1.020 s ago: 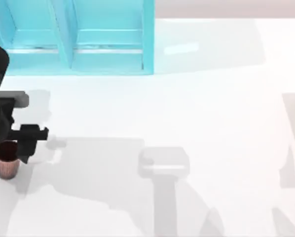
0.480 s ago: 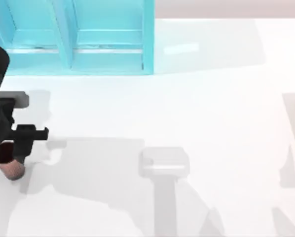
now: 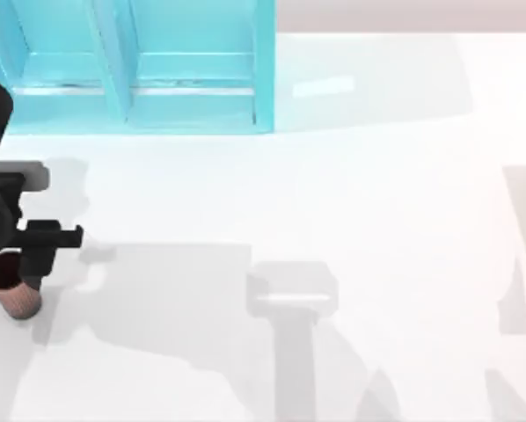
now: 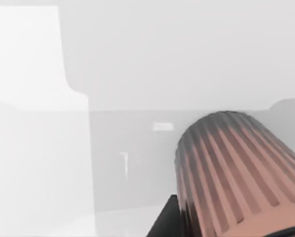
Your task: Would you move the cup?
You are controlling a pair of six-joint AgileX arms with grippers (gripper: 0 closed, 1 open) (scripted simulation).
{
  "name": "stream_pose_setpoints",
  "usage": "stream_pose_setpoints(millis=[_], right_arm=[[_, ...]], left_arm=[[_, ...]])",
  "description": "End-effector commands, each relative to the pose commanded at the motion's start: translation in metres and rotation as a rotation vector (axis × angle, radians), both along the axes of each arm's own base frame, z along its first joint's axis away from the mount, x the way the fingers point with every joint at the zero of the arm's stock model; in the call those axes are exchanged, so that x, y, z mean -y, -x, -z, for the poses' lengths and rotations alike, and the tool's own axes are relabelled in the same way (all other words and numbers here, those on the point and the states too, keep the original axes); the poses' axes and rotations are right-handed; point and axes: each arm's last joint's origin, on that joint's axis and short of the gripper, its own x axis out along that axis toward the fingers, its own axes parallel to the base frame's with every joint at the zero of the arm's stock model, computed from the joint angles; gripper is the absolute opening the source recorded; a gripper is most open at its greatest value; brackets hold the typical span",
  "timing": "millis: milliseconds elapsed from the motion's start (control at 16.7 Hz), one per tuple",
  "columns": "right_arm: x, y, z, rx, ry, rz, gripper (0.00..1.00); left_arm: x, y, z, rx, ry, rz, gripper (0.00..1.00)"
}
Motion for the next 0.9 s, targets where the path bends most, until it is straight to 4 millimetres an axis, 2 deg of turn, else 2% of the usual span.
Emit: stream_pose_setpoints(millis=[180,300,420,540,660,780,900], right_arm=[[0.000,0.000,0.000,0.000,0.000,0.000,1.00],[0.000,0.000,0.000,0.000,0.000,0.000,1.00],[0.000,0.000,0.000,0.000,0.000,0.000,1.00],[0.000,0.000,0.000,0.000,0.000,0.000,1.00],[0.000,0.000,0.000,0.000,0.000,0.000,1.00],[0.000,0.000,0.000,0.000,0.000,0.000,1.00],[0.000,0.000,0.000,0.000,0.000,0.000,1.00]], left_arm=[[-0.031,-0.017,-0.007,-0.020,0.007,-0.001,0.00],[-0.071,-0.031,-0.017,-0.023,0.016,-0.006,0.00],[-0.122,-0.037,-0.029,-0.023,0.026,-0.007,0.00],[-0.176,-0.032,-0.041,-0.020,0.037,-0.004,0.00],[-0.222,-0.021,-0.052,-0.011,0.042,-0.002,0.00],[-0.252,-0.009,-0.063,0.005,0.040,-0.002,0.00],[-0.266,-0.003,-0.069,0.015,0.037,-0.001,0.00]])
